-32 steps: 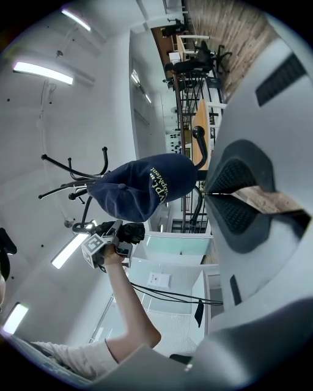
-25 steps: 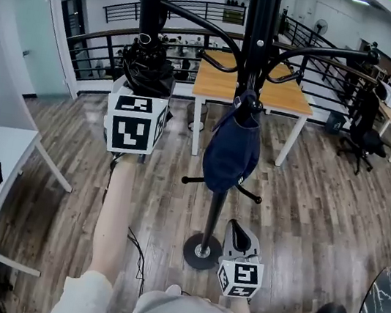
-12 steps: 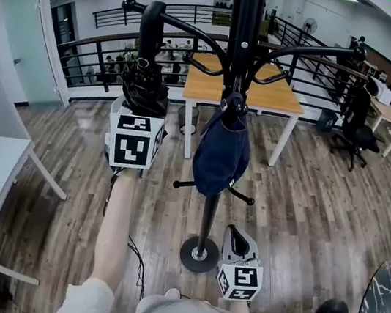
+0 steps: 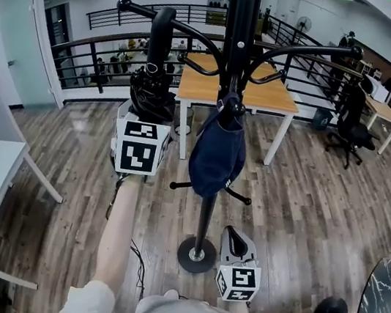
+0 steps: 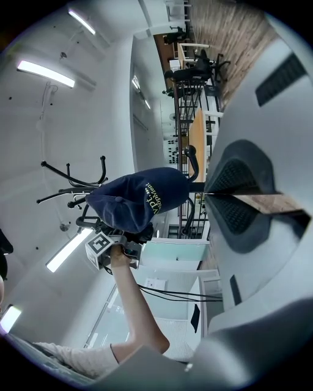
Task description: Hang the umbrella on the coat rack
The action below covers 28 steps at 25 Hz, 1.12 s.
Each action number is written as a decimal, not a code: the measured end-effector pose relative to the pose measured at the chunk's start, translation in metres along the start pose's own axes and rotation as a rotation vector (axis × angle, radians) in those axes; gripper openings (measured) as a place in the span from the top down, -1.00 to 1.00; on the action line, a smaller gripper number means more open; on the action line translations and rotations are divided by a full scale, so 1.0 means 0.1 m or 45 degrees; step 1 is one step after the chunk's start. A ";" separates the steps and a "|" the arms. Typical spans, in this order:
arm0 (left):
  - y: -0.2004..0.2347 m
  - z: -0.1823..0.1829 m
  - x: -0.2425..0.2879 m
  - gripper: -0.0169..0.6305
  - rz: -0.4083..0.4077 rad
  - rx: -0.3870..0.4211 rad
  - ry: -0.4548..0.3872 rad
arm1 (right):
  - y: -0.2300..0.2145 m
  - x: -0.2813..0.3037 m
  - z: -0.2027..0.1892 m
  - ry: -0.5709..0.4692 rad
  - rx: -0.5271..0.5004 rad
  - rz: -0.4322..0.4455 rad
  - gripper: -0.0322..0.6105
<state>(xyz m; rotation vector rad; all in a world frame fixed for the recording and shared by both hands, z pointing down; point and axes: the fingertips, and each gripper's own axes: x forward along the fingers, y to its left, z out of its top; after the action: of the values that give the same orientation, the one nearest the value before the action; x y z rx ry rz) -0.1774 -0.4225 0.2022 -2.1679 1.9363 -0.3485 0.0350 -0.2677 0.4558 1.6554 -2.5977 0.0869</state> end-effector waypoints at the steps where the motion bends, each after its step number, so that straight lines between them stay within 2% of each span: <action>1: -0.03 -0.01 0.01 0.08 -0.010 -0.004 0.000 | 0.00 0.00 0.00 0.000 -0.001 -0.003 0.80; 19: -0.57 -0.18 0.19 0.08 -0.130 0.029 0.038 | 0.02 0.01 -0.08 0.022 0.006 0.000 0.80; 25: -0.86 -0.54 0.27 0.08 -0.163 0.121 0.134 | 0.01 -0.01 -0.13 0.035 0.020 -0.003 0.80; 28: -0.96 -0.63 0.28 0.08 -0.176 0.084 0.118 | 0.02 -0.03 -0.20 0.053 0.031 -0.005 0.80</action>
<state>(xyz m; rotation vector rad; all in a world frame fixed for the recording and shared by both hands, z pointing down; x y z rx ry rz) -0.1034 -0.4393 0.2929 -2.2855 1.7977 -0.5382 0.0347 -0.2621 0.4754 1.6482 -2.5734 0.1511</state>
